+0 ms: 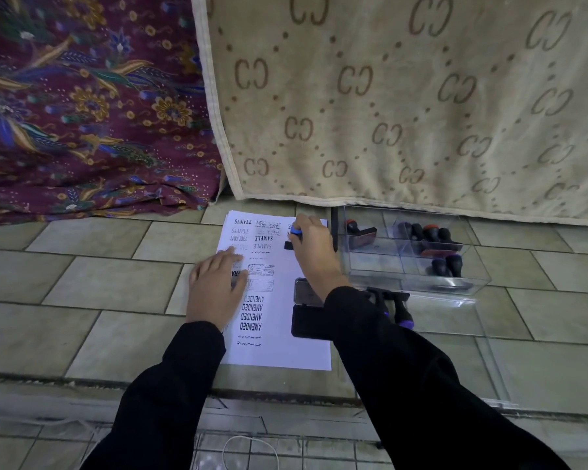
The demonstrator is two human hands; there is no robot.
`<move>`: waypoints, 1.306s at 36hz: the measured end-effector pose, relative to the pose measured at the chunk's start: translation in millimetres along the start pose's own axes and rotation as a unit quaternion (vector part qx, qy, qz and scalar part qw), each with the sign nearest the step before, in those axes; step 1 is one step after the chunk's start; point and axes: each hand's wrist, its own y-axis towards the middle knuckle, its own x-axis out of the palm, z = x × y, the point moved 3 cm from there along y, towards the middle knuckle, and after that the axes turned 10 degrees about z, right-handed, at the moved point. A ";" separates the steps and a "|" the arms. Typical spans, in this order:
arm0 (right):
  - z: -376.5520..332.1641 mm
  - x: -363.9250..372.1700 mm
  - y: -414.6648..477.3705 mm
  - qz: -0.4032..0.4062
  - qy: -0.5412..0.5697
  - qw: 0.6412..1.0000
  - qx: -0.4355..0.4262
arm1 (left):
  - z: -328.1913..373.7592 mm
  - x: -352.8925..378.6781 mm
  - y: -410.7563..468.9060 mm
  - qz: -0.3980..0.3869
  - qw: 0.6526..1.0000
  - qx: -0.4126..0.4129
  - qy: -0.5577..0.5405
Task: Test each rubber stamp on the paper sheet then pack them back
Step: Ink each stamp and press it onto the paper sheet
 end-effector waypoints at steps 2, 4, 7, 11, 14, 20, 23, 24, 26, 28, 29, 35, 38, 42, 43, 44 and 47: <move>-0.3 -0.4 2.7 -0.008 0.007 1.000 0.009 | 0.0 -0.3 0.3 0.000 1.000 0.001 -0.003; 0.2 0.2 3.9 -0.016 0.010 1.000 0.011 | 0.7 -0.6 0.7 0.002 1.000 0.004 -0.002; 3.2 -1.2 2.9 -0.004 0.037 0.999 0.022 | 0.6 -0.5 -0.5 0.000 1.000 0.003 -0.002; 6.5 -22.0 4.1 0.089 0.124 0.987 0.060 | 0.1 -0.7 0.1 -0.001 1.000 0.003 -0.002; 6.3 -49.7 6.9 0.157 0.204 0.963 0.080 | 0.3 -0.2 1.3 -0.006 1.000 0.002 0.002; 7.8 -111.0 -9.6 0.254 0.193 0.947 0.029 | 1.0 -0.6 0.3 -0.009 1.000 -0.003 0.001; 20.4 -135.7 -33.7 0.286 0.178 0.941 0.026 | 0.9 -1.0 1.0 -0.013 1.000 -0.008 0.002; 27.5 -142.1 -43.5 0.292 0.179 0.939 0.035 | 1.1 -1.0 1.1 -0.014 1.000 -0.009 0.003; 45.5 -152.5 -64.8 0.301 0.183 0.934 0.060 | 1.8 -1.2 0.6 -0.012 1.000 -0.008 0.003; 64.6 -160.5 -86.0 0.316 0.159 0.932 0.084 | 2.6 -1.7 0.5 -0.010 1.000 -0.010 0.002; 73.2 -163.4 -95.8 0.321 0.135 0.933 0.092 | 2.9 -1.9 0.6 -0.010 1.000 -0.011 0.003; 108.7 -161.1 -140.2 0.292 0.040 0.948 0.118 | 3.4 -2.1 0.8 -0.013 1.000 -0.013 0.008; 116.3 -154.1 -150.4 0.266 0.008 0.953 0.147 | 4.2 -2.2 1.0 -0.013 1.000 -0.015 0.004; 118.2 -145.6 -153.6 0.235 -0.019 0.957 0.168 | 4.1 -2.9 0.3 -0.010 1.000 -0.015 0.001; 117.9 -144.7 -153.5 0.231 -0.025 0.957 0.171 | 4.0 -3.0 0.1 -0.009 1.000 -0.015 0.001; 118.1 -144.3 -152.8 0.227 -0.027 0.957 0.176 | 3.9 -2.7 0.1 -0.010 1.000 -0.016 0.000; 118.4 -143.4 -151.1 0.206 -0.029 0.960 0.189 | 3.9 -2.0 -0.3 -0.011 1.000 -0.016 -0.003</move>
